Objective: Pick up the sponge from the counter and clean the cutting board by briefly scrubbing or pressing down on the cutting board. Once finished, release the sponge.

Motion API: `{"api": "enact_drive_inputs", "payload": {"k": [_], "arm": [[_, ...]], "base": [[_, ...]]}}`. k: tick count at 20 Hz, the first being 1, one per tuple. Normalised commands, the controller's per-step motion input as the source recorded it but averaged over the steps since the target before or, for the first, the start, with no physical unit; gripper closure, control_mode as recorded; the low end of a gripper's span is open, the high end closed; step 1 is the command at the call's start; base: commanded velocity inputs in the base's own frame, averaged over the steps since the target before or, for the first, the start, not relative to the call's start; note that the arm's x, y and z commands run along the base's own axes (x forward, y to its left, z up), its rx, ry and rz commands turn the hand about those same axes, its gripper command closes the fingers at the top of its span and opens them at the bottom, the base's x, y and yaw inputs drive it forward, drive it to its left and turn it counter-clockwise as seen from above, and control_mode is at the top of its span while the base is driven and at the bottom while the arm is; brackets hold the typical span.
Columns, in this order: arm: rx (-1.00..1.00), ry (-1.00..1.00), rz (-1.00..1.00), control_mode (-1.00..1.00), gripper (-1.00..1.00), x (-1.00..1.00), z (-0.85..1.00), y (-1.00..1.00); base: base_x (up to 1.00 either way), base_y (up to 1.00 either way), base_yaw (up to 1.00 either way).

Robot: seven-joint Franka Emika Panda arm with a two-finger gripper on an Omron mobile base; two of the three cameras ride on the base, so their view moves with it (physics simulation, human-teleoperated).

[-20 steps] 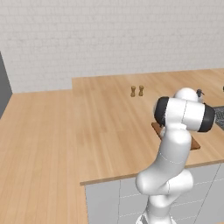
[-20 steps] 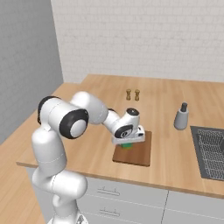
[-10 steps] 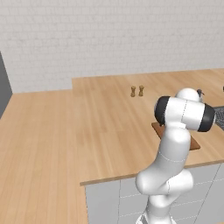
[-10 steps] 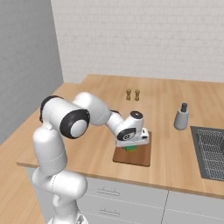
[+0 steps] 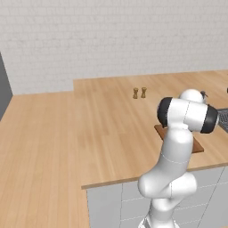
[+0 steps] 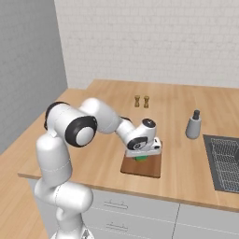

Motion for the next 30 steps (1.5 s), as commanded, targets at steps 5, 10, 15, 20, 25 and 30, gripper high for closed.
{"api": "enact_drive_inputs", "payload": {"k": [5, 10, 15, 20, 25, 30], "arm": [[0.00, -0.03, 0.00, -1.00, 1.00, -0.48, -0.28, -0.90], [0.00, -0.01, 0.00, -1.00, 1.00, -0.65, -0.49, -0.87], [0.00, 0.00, 0.00, -1.00, 1.00, -0.88, -0.64, -0.77], [0.00, 0.00, -0.01, -1.00, 1.00, -1.00, -0.64, -0.44], [0.00, 0.12, -0.01, -1.00, 1.00, -1.00, -0.98, -0.03], [0.00, 0.09, 0.00, -1.00, 1.00, -1.00, -0.82, 0.01]], "base": [[0.00, 0.00, 0.00], [0.00, 0.00, 0.00], [0.00, 0.00, 0.00], [0.00, 0.00, 0.00], [0.00, 0.00, 0.00], [0.00, 0.00, 0.00]]}}
